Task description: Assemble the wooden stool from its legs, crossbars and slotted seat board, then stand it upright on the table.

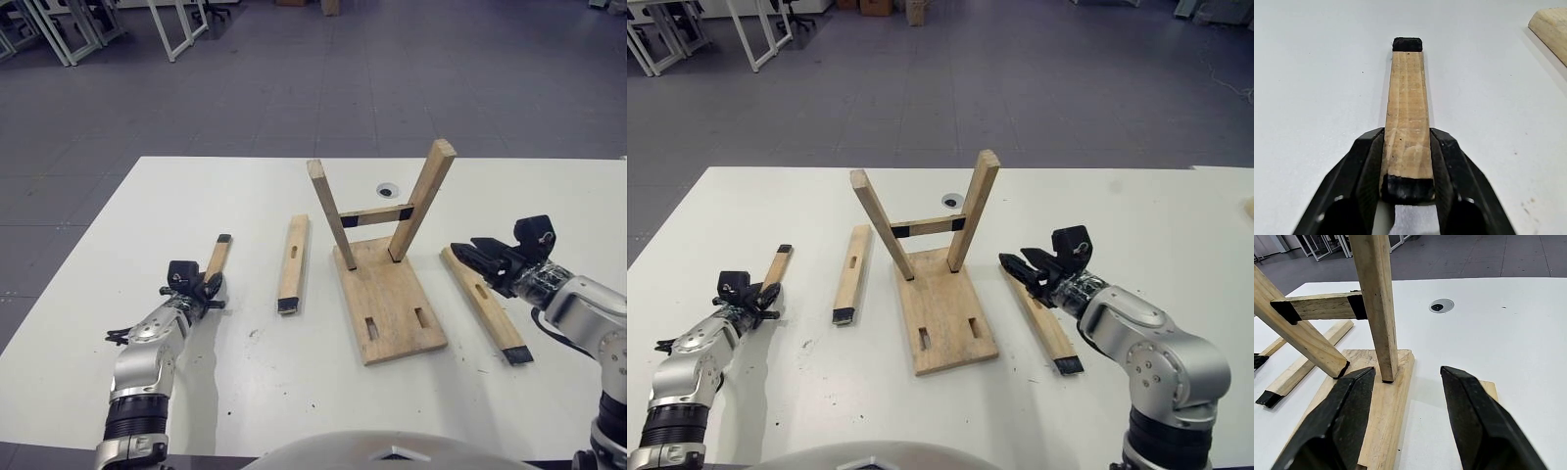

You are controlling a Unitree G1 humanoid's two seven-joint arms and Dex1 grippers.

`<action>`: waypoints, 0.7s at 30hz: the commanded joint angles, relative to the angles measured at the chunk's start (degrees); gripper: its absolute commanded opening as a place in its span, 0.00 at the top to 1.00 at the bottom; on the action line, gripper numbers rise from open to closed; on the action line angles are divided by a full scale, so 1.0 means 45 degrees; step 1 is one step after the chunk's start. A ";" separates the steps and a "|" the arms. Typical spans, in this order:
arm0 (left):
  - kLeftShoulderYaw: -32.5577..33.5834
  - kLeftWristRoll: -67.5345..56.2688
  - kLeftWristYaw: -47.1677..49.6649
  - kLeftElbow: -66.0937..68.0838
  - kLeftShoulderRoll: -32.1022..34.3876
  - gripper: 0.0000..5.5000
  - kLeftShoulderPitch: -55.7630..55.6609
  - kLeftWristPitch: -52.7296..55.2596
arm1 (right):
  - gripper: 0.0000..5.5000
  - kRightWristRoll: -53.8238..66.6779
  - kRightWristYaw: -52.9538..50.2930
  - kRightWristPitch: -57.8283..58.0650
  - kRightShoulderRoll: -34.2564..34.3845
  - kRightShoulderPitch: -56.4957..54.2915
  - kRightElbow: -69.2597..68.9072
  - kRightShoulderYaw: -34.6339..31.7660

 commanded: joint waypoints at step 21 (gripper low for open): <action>-0.4307 0.1432 0.0072 -1.1633 -0.1844 0.76 0.1578 -0.2101 | 0.55 0.9955 -0.4264 0.0475 0.2594 -0.5619 0.2978 0.1829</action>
